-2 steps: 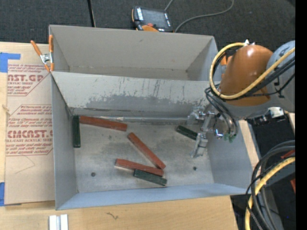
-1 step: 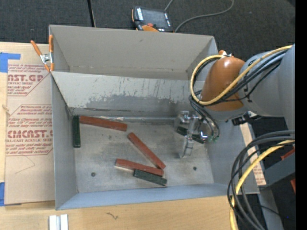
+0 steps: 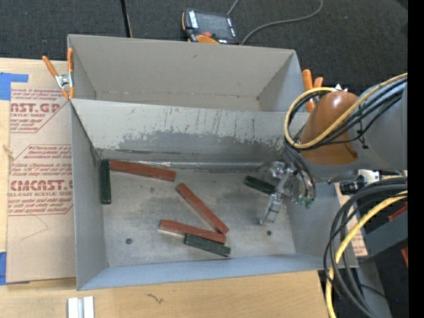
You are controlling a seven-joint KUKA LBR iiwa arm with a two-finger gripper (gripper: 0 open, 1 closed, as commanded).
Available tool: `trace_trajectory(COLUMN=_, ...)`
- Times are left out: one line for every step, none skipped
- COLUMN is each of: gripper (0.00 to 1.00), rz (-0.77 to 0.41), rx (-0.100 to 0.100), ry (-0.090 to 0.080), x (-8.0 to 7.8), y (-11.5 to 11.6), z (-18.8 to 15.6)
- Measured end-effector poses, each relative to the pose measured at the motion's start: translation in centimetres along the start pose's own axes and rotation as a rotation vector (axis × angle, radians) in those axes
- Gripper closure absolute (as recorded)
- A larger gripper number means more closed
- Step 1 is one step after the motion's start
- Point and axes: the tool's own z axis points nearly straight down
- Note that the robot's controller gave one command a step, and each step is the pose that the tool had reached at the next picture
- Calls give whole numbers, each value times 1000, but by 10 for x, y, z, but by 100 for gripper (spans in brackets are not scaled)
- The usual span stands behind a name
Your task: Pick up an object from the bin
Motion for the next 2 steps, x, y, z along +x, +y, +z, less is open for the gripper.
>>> trace_trajectory(gripper=100, rz=-2, rx=-1, ry=-2, x=-1, y=1, z=-1)
trace_trajectory(gripper=100, rz=-21, rx=-2, ry=-10, x=12, y=-19, z=-126)
